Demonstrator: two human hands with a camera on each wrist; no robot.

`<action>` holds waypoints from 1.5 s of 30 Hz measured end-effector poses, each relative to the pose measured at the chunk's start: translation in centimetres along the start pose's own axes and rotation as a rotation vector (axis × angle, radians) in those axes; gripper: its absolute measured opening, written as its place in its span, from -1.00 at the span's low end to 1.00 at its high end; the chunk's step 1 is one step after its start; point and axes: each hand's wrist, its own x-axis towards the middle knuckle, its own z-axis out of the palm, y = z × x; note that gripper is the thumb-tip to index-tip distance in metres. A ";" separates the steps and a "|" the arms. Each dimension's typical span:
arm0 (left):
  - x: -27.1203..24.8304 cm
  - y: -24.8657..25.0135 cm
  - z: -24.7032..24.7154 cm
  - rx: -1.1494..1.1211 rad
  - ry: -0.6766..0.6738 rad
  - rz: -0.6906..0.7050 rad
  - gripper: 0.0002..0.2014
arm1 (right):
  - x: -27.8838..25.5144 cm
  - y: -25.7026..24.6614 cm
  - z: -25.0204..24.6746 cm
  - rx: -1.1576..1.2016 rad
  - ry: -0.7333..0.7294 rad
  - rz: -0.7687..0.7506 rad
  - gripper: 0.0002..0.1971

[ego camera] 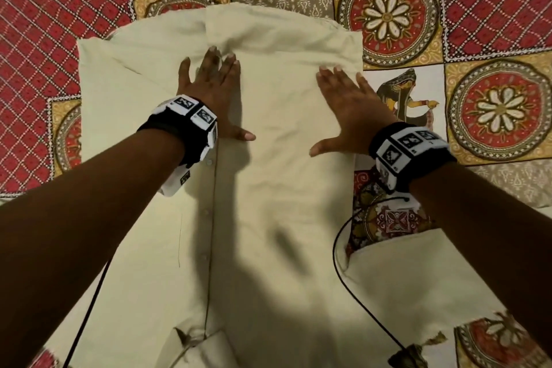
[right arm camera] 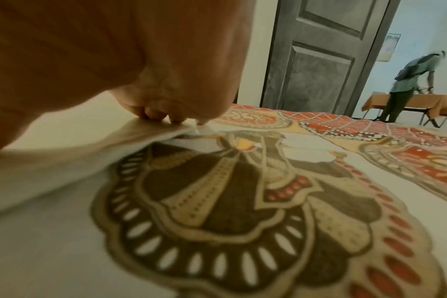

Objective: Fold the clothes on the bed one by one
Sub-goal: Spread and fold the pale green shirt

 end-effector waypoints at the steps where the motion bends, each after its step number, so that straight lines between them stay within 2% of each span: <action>1: 0.1 0.0 -0.1 -0.010 -0.007 -0.009 0.48 | -0.1 0.7 0.0 0.035 -0.006 0.047 0.46; 5: -0.5 0.2 -0.6 -0.116 0.059 -0.063 0.56 | -1.3 1.7 -0.3 0.179 0.023 0.299 0.57; 7: -1.4 0.7 -0.7 -0.199 0.158 -0.027 0.45 | -1.7 0.8 -0.6 0.217 0.066 0.333 0.54; 8: -2.3 0.9 -0.7 -0.279 0.220 0.008 0.33 | -1.8 -0.1 -0.8 0.216 0.103 0.312 0.48; 10: -5.0 1.2 0.2 -0.475 0.383 0.053 -0.07 | -1.5 -2.4 -0.9 0.190 0.203 0.226 0.23; 12: -8.5 1.1 2.5 -0.623 0.513 -0.026 -0.49 | -0.7 -5.7 -1.4 0.225 0.325 0.142 -0.08; 13: -10.1 0.7 4.1 -0.683 0.532 -0.096 -0.60 | 0.0 -7.5 -1.8 0.272 0.352 0.110 -0.24; 15: -12.8 -0.6 7.3 -0.758 0.464 -0.226 -0.70 | 2.2 -11.4 -3.0 0.337 0.291 0.039 -0.53; 17: -14.6 -3.2 10.2 -0.764 0.337 -0.318 -0.71 | 4.3 -15.2 -3.6 0.293 0.142 -0.078 -0.63; 19: -15.3 -6.3 11.9 -0.751 0.231 -0.358 -0.66 | 5.7 -17.9 -3.6 0.213 0.010 -0.180 -0.59; 22: -15.5 -10.6 12.9 -0.693 0.232 -0.302 -0.63 | 6.8 -18.7 -3.7 0.093 -0.080 -0.204 -0.51; 25: -14.5 -13.9 12.2 -0.612 0.303 -0.187 -0.51 | 9.1 -17.0 -4.3 0.160 -0.045 -0.147 -0.37; 28: -11.9 -17.2 11.3 -0.518 0.334 0.007 -0.46 | 12.0 -15.3 -5.6 0.187 -0.089 -0.085 -0.23; 31: -8.2 -20.0 10.3 -0.381 0.284 0.126 -0.52 | 13.4 -14.9 -7.4 0.292 0.067 0.028 -0.17; 34: -5.7 -22.0 9.1 -0.267 0.140 0.038 -0.32 | 12.7 -17.2 -8.2 0.289 0.237 0.120 -0.25; 36: -4.7 -23.0 8.6 -0.234 0.071 -0.033 -0.28 | 12.3 -19.9 -7.7 0.154 0.284 0.010 -0.40; 37: -4.4 -23.5 8.7 -0.236 0.054 -0.040 -0.26 | 12.3 -21.1 -7.5 0.072 0.252 -0.081 -0.43; 39: -4.0 -24.2 9.0 -0.194 0.016 -0.072 -0.20 | 13.2 -22.1 -6.4 -0.054 0.098 -0.175 -0.25; 41: -3.5 -25.0 8.8 -0.191 -0.011 -0.124 -0.14 | 14.8 -21.2 -5.2 -0.111 -0.066 -0.109 0.10; 43: -3.2 -25.5 8.0 -0.231 -0.054 -0.168 -0.12 | 15.9 -19.9 -4.4 -0.148 -0.142 -0.050 0.37; 45: -3.0 -25.5 7.8 -0.228 -0.063 -0.167 -0.12 | 16.5 -19.1 -4.2 -0.191 -0.156 -0.020 0.51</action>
